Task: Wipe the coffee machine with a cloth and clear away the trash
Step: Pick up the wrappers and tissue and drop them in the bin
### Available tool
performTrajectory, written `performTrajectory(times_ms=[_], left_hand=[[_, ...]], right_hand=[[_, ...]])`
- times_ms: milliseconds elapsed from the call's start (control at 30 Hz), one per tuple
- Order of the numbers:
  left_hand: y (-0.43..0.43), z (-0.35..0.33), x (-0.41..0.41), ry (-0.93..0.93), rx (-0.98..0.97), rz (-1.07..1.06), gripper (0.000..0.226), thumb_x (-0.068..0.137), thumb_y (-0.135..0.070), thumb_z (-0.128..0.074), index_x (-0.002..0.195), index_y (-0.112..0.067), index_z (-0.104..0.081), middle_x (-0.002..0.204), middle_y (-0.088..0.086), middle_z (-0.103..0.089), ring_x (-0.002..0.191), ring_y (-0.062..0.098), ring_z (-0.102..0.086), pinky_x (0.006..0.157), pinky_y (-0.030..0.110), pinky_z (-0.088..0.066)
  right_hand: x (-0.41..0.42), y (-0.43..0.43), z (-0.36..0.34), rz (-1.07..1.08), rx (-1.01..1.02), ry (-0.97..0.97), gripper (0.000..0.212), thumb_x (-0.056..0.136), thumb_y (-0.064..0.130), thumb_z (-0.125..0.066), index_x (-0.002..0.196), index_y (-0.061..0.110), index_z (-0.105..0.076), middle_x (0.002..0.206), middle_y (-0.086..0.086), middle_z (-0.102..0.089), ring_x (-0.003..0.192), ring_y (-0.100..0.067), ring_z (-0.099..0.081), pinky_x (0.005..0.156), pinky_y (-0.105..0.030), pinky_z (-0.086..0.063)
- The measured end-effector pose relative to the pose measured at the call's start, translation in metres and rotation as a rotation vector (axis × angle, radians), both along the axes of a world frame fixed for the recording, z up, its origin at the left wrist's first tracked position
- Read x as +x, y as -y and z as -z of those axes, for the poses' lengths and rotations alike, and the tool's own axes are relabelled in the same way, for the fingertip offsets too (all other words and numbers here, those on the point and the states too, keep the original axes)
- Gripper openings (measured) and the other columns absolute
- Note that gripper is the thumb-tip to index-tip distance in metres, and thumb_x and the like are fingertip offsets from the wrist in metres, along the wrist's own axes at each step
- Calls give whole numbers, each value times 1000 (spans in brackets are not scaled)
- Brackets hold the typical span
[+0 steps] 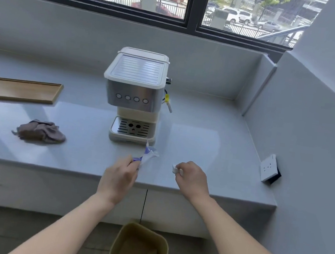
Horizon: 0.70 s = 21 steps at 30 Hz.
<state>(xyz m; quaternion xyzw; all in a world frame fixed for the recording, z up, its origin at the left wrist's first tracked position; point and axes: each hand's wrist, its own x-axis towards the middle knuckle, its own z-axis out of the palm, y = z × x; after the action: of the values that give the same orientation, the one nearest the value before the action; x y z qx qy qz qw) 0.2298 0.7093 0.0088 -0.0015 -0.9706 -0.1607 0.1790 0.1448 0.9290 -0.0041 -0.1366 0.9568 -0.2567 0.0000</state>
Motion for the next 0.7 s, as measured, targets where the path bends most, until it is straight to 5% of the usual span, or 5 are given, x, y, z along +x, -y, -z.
performTrajectory(times_ms=[300,500,700], left_hand=[[-7,40,75,10,29,-23,10,79,-5,-74,76,-9,-65,67,4,-53,57,26,-50,38,33,-42],[-20,82,111,91,17,-74,29,90,-23,-44,71,-12,-63,65,2,-49,55,24,-48,37,31,-38],[-34,132,130,217,67,-124,24,89,-19,-52,69,-11,-61,65,3,-48,56,24,-49,41,31,-36]], right_hand=[[54,15,31,-143,-13,91,26,96,34,-50,104,21,-70,94,0,-63,90,-19,-57,78,-35,-49],[75,3,72,-224,-11,149,24,95,35,-50,100,24,-70,91,4,-62,87,-15,-57,72,-30,-48],[98,-12,119,-211,27,231,21,92,30,-54,106,25,-69,95,7,-63,86,-10,-57,75,-25,-50]])
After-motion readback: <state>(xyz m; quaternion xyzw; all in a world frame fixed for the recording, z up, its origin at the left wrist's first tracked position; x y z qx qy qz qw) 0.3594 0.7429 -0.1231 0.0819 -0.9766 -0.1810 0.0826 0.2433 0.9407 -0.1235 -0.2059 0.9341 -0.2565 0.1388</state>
